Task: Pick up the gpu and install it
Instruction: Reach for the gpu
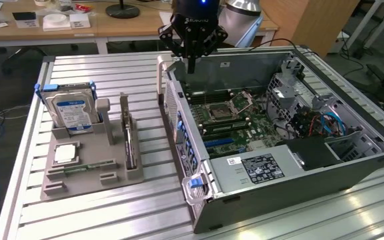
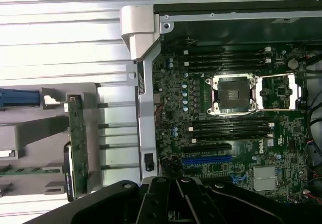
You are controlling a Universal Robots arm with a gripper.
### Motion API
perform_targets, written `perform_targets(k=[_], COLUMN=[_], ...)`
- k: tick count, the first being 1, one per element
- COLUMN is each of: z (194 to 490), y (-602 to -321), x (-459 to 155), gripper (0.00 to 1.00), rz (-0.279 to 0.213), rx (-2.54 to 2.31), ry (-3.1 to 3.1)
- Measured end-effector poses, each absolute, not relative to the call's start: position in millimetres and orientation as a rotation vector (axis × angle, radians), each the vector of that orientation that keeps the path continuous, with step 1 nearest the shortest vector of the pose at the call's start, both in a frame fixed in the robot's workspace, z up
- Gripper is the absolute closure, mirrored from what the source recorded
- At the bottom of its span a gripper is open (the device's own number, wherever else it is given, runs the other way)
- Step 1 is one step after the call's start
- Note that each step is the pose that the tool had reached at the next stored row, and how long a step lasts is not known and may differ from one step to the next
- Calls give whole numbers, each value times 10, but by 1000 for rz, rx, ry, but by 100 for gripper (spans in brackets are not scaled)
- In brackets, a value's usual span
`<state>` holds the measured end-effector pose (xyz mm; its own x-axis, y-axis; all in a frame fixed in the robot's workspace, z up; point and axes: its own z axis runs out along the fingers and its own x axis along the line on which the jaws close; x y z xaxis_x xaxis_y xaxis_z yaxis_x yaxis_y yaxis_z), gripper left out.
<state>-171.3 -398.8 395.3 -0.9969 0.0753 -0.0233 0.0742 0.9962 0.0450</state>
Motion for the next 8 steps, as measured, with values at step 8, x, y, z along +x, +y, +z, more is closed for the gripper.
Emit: perform_targets(k=[8], z=[3953], y=[-3989], x=[-1843], gripper=[89], rz=[69], rx=[117], ry=[3114])
